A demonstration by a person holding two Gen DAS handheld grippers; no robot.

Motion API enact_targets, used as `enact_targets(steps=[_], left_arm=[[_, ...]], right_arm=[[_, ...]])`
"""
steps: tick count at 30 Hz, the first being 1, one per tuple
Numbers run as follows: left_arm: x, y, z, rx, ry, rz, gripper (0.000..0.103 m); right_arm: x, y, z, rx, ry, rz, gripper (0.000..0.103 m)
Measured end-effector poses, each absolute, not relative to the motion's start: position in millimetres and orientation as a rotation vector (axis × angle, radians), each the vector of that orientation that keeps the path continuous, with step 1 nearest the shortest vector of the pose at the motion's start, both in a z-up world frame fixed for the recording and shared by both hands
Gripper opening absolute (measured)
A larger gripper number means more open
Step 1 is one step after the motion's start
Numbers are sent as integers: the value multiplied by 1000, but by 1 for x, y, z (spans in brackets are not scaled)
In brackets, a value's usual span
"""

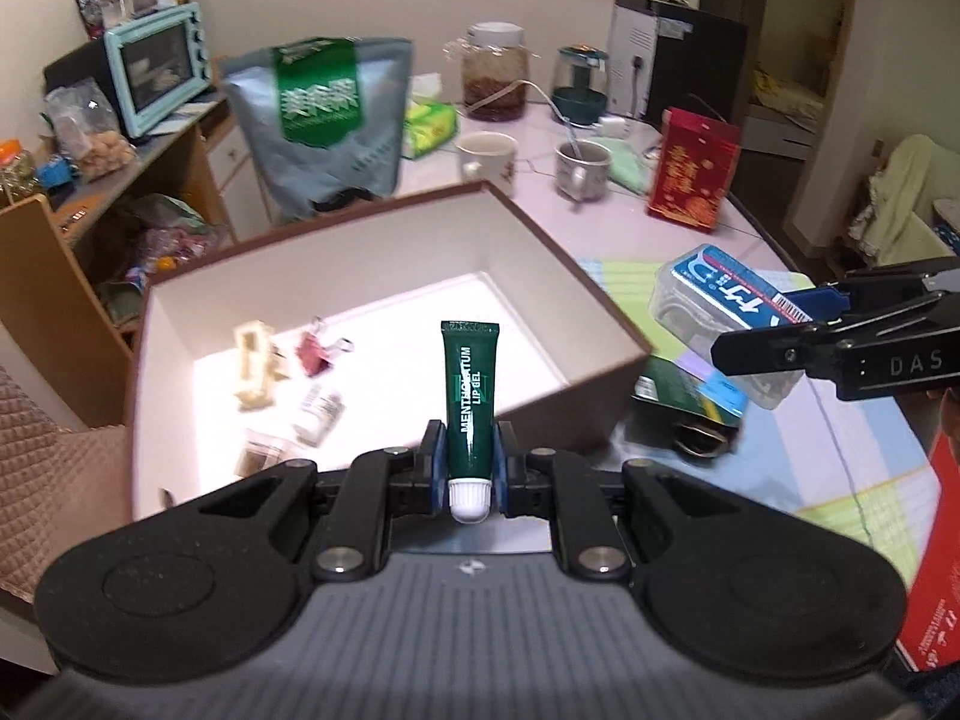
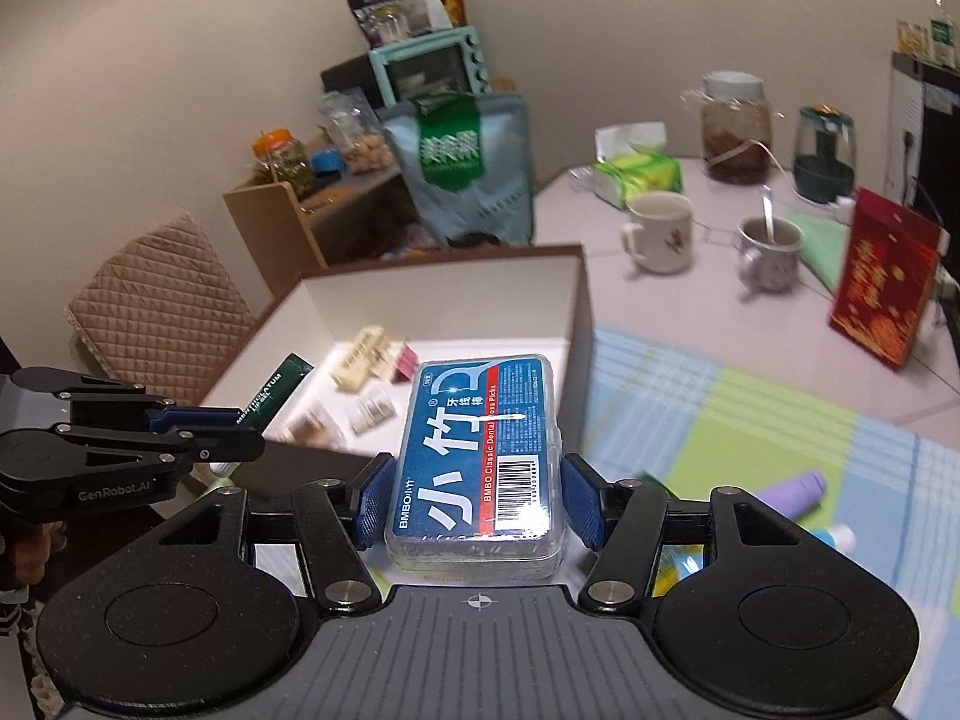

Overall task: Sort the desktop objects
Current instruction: 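Carry the lip gel tube and toothpick box over the box with both tools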

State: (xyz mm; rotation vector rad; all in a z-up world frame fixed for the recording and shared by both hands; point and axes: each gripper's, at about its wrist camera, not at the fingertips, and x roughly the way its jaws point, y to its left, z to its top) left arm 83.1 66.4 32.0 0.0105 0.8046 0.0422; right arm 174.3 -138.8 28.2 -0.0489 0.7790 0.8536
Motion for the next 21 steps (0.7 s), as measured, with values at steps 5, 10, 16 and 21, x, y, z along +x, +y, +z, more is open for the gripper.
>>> enact_targets(steps=[5, 10, 16, 21], left_arm=[[90, 92, 38, 12, 788, 63, 12], [103, 115, 38, 14, 791, 65, 13], [123, 138, 36, 16, 796, 55, 12], [149, 150, 30, 24, 814, 39, 12]], right_arm=[[187, -105, 29, -48, 768, 865, 58], [198, -77, 27, -57, 768, 862, 58], [214, -55, 19, -62, 783, 831, 58], [231, -42, 8, -65, 811, 788, 58]])
